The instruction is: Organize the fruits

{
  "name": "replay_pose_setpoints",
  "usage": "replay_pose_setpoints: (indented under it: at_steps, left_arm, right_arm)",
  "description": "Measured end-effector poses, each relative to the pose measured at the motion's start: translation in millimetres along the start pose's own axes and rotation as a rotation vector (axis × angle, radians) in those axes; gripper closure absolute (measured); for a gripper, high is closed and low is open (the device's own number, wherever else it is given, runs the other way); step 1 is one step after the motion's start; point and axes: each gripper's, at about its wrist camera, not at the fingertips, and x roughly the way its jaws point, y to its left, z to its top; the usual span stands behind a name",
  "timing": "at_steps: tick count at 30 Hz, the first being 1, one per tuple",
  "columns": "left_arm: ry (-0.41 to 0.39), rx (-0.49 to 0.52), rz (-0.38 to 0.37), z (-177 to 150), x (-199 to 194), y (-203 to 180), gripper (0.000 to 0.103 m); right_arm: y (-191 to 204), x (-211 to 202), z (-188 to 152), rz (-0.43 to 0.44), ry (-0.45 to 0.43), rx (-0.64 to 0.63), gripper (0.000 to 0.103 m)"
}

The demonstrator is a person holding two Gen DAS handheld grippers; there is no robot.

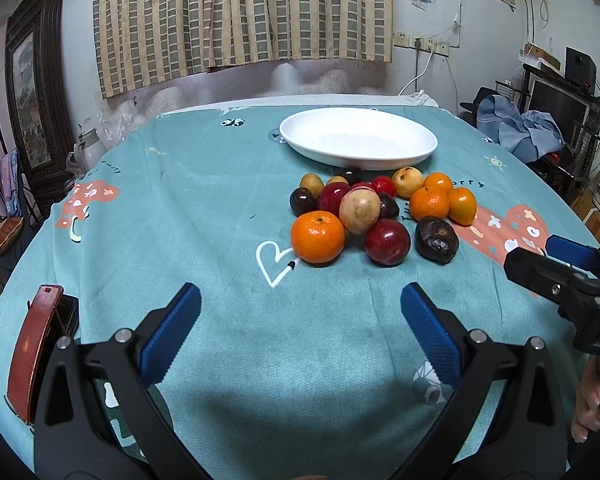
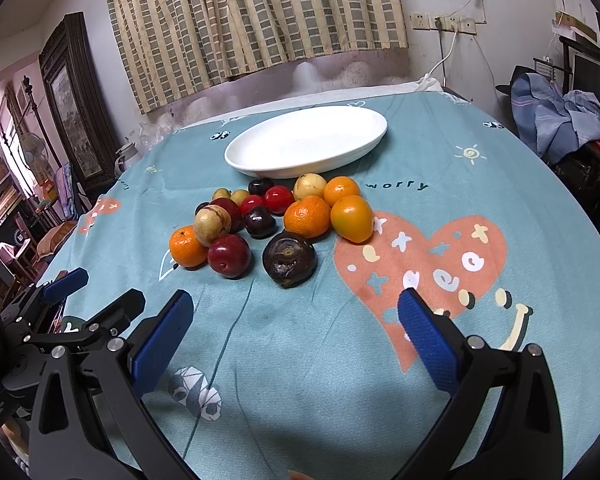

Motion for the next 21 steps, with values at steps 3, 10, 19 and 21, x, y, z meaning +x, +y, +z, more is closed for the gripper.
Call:
replay_pose_setpoints:
  at_steps: [3,10,19,21]
  left_arm:
    - [0.0,0.001,0.0,0.0,0.2,-0.2,0.002]
    - [0.005,0.004,0.0,-4.8,4.1,-4.0,0.002]
    - [0.011,0.007,-0.001,-6.8,5.7,-5.9,0.002]
    - [0.016,0.008,-0.001,-8.9,7.4,-7.7,0.002]
  right_arm:
    - [-1.9,-0.3,1.0,0.001,0.001,0.002,0.001]
    - [-4.1,0.3,2.4,0.002,0.003,0.004,0.001]
    - [3.5,-0.7,-4.8,0.023,-0.005,0.021,0.001]
    - [6.2,-0.2,-6.6,0.013,-0.011,0.021,0.001]
